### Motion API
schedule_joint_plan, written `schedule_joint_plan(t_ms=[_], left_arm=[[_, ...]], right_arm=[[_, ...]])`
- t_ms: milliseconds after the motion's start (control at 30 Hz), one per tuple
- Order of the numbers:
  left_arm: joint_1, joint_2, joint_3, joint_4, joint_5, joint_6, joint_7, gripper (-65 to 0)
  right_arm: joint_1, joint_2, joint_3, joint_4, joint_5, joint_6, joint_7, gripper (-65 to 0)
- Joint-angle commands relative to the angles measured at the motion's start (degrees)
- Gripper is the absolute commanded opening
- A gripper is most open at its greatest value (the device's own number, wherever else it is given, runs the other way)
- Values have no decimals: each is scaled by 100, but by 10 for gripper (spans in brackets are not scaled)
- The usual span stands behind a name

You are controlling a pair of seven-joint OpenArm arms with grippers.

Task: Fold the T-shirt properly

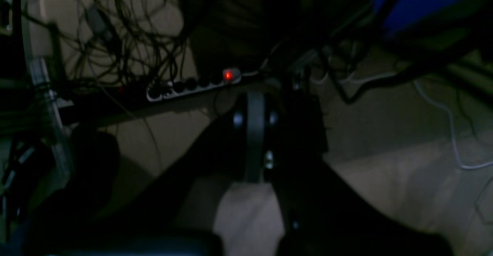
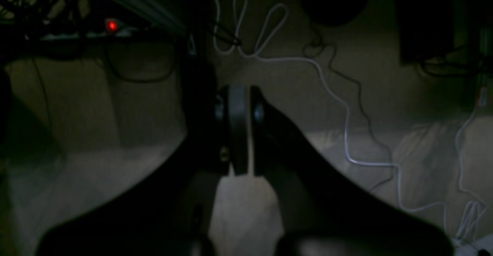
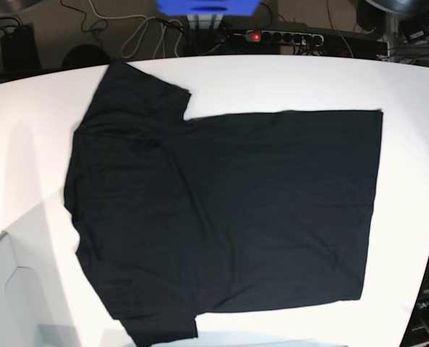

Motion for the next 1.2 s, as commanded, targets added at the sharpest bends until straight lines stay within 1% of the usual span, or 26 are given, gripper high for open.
schedule_joint_plan(t_ms=[0, 100, 167, 200, 233, 333, 400, 500, 600, 667, 733, 867, 900, 1000, 1067, 1167], left_arm=[[254, -20, -5, 157, 19, -1, -105, -650], [527, -195, 4, 623, 19, -1, -113, -650], [702, -239, -5, 957, 10, -1, -105, -650], [790, -266, -13, 1133, 10, -1, -105, -650], [878, -336, -22, 1327, 10, -1, -105, -650], [1089, -442, -22, 1810, 10, 8, -105, -650], [1221, -521, -57, 2135, -78, 8, -105, -650], [1362, -661, -128, 2575, -562, -1, -105, -650], [1458, -951, -110, 2979, -1159, -10, -96, -650], [1467, -1101, -84, 3173, -1467, -10, -96, -650], [1529, -1206, -110, 3340, -1669, -10, -96, -650], [1573, -1250, -137, 3674, -1722, -1, -96, -650], [1573, -1250, -137, 3779, -1705, -1, -96, -650], [1555, -1250, -137, 4061, -1722, -1, -61, -650], [1529, -1250, -189, 4377, -1722, -1, 238, -650], [1511, -1180, -550, 4931, -1731, -1, 818, -650]], right_arm=[[-307, 18, 14, 254, 1, 91, 188, -650], [-755, 27, 23, 1125, 10, 91, 188, -650], [-1001, 27, 32, 1661, 10, 91, 162, -650], [-1124, 36, 32, 1951, 10, 91, 65, -650], [-1247, 53, 32, 2329, 10, 91, -137, -650], [-1441, 247, -3, 3243, 10, 91, -831, -650], [-1502, 273, -3, 3859, 10, 100, -1333, -650], [-1520, 282, 23, 4580, 10, 108, -1922, -650], [-1493, 370, 32, 5248, 10, 117, -2546, -650], [-1467, 458, 14, 5599, 10, 117, -2906, -650], [-1458, 528, 32, 5960, 10, 117, -3126, -650], [-1361, 537, 58, 6496, 10, 117, -3363, -650], [-1300, 590, 111, 6584, 10, 117, -3416, -650], [-1010, 642, 120, 6619, 10, 117, -3601, -650], [-764, 642, 128, 6619, 10, 126, -3794, -650], [-386, 704, 128, 6628, 10, 135, -4146, -650]])
